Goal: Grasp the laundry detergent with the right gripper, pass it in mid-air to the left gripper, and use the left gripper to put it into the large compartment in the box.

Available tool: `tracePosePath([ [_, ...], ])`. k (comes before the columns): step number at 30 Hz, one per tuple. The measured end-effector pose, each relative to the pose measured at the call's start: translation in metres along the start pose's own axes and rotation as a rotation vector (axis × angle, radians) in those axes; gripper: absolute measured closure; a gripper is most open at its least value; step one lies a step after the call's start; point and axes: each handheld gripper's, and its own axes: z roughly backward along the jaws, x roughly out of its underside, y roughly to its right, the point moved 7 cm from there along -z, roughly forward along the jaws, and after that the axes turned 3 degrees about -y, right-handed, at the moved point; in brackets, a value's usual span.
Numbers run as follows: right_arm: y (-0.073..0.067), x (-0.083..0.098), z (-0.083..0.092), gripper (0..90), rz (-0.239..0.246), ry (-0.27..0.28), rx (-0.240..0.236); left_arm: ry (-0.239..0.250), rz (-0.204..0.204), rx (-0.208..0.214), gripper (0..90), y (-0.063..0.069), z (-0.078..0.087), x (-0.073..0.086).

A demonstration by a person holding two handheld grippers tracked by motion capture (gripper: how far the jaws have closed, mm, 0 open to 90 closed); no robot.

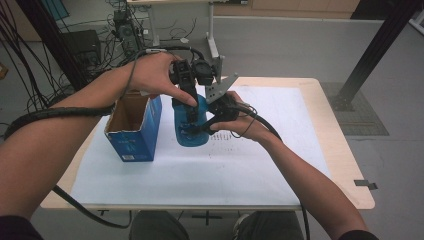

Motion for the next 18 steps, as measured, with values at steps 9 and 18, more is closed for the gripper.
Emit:
tracePosePath([
  [9, 0.0007, -0.0011, 0.0001, 43.2, 0.016, -0.003, 0.009, 0.002, 0.003, -0.004, 5.9, 0.0003, 0.0004, 0.0021],
  [18, 0.0001, -0.0024, 0.0001, 43.2, 0.019, -0.003, 0.01, 0.003, 0.002, -0.009, 6.0, 0.0007, 0.001, 0.0025],
])
